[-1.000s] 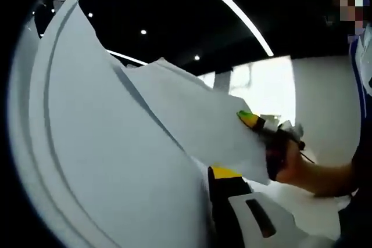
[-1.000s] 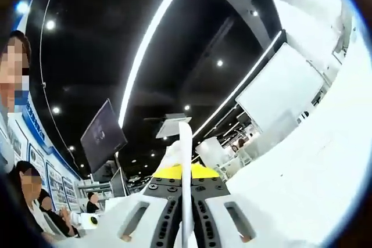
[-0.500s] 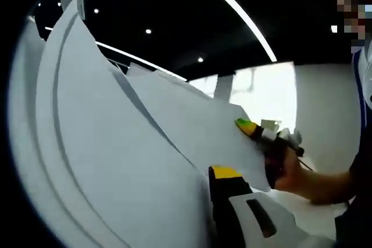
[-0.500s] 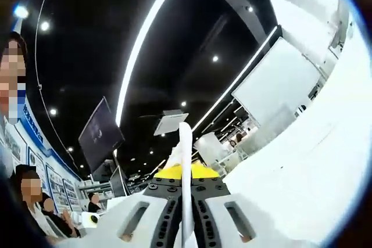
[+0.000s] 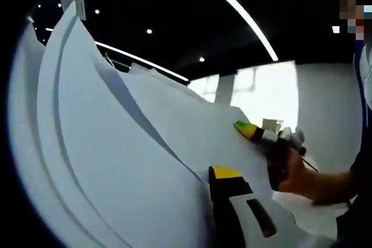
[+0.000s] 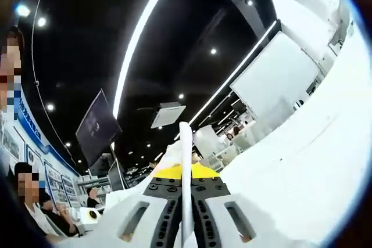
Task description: Organize the stack of printing papers by aligning and flattening the scattered papers on the table
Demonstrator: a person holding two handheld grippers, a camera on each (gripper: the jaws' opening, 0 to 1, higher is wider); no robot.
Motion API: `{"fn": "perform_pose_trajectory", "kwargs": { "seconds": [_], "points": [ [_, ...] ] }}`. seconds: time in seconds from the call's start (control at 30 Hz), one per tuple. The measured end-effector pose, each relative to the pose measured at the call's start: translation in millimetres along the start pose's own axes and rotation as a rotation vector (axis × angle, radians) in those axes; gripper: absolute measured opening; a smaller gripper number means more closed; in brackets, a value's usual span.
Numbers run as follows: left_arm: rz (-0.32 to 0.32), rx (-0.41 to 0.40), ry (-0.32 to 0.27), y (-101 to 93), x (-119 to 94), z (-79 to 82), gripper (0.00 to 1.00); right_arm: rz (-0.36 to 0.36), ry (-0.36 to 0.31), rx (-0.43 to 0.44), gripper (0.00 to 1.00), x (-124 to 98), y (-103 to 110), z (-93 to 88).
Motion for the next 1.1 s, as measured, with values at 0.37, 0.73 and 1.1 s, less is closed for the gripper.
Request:
{"fn": "perform_pose_trajectory", "kwargs": {
  "seconds": [0.37,0.73,1.1],
  "points": [
    [0.016,-0.008,0.009,2.9,1,0.1,0.18,-0.011,0.03,0.003,0.0,6,6,-11.6],
    [0.016,-0.015,0.007,4.8,1,1.2,0.19,0.019,0.093,0.016,0.0,11,16,-30.2],
    [0.026,-0.036,0.002,8.1,1,1.7,0.23,0.077,0.109,0.045,0.0,12,28,-33.0]
  ]
}}
Point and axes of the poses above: the point that each gripper's makers call its tool centre point, and the gripper's own axes: x roughly forward along the fingers, y roughly to its left, z roughly out of its top, the point moved 3 cm from there along -x, roughly backward along the fingers, and after that the axes turned 1 degree about -x, right-handed, at the moved point
